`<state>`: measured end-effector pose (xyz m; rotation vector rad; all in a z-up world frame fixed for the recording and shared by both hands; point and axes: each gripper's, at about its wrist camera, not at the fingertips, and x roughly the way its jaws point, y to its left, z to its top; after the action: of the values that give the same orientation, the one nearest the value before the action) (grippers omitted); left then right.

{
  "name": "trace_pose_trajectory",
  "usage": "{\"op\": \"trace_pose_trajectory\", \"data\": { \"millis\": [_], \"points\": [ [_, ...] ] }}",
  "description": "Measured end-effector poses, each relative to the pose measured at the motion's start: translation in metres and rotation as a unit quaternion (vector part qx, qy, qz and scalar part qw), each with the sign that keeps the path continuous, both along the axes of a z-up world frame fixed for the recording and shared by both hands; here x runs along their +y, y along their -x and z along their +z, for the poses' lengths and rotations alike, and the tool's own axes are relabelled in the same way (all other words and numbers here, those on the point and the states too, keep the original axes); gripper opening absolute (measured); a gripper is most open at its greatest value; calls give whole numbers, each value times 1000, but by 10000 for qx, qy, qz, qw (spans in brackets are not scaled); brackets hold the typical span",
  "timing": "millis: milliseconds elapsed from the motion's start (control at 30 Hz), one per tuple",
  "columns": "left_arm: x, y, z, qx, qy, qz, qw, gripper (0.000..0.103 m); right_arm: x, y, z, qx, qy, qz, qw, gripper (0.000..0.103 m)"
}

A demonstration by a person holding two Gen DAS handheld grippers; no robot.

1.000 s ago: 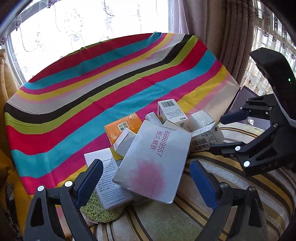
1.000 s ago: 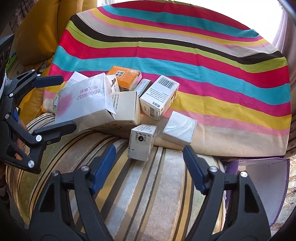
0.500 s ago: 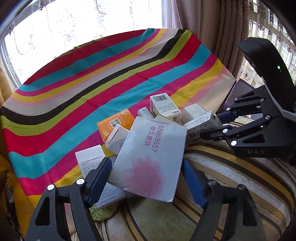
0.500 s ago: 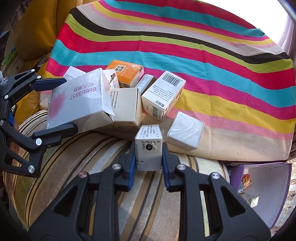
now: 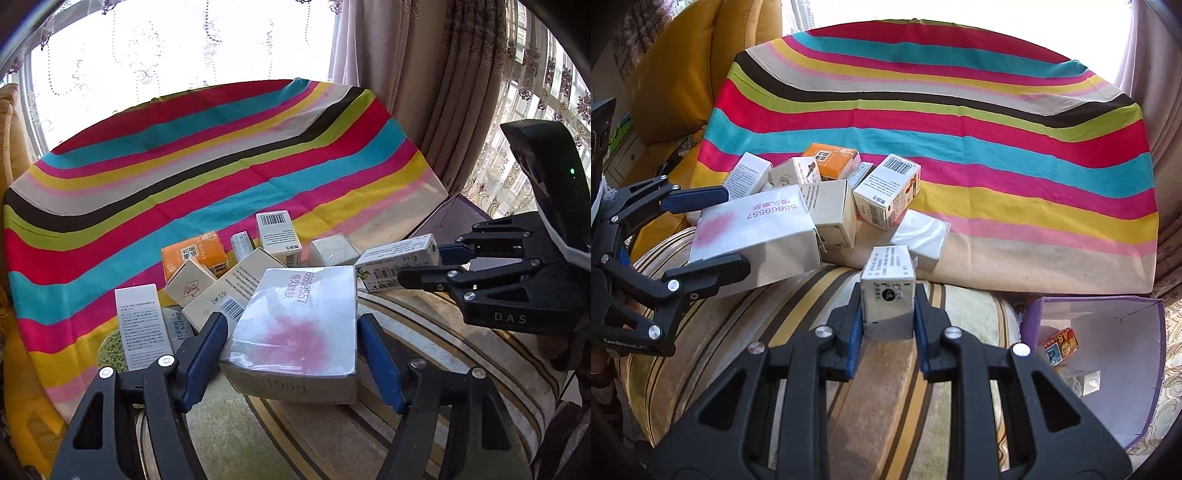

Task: Organize objects
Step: 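Grasp the small white labeled box with the right tool while the left tool grasps the pink-printed white box, then carry both white boxes over the purple box and open both tools to drop them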

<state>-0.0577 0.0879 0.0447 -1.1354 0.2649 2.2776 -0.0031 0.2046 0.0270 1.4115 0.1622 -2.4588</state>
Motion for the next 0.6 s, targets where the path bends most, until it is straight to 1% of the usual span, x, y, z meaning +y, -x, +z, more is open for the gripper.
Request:
{"op": "trace_pose_trajectory", "data": {
  "millis": [67, 167, 267, 333, 400, 600],
  "points": [
    [8, -4, 1, -60, -29, 4, 10000, 70, 10, -6, 3, 29, 36, -58, 10000, 28],
    [19, -11, 2, -163, -115, -83, 9998, 70, 28, -15, 5, 49, 88, -182, 9998, 28],
    [30, -16, 1, -261, -88, -101, 9996, 69, 47, -25, 6, 62, 126, -331, 9994, 28],
    [36, -18, 0, -373, -108, -71, 9992, 69, 61, -30, 6, 68, 133, -447, 9989, 28],
    [43, -20, 1, -394, -86, -83, 9992, 69, 73, -36, 6, 60, 171, -562, 9983, 28],
    [65, -20, 4, -614, -190, -154, 9978, 69, 114, -52, 8, 142, 167, -964, 9951, 28]
  ]
}}
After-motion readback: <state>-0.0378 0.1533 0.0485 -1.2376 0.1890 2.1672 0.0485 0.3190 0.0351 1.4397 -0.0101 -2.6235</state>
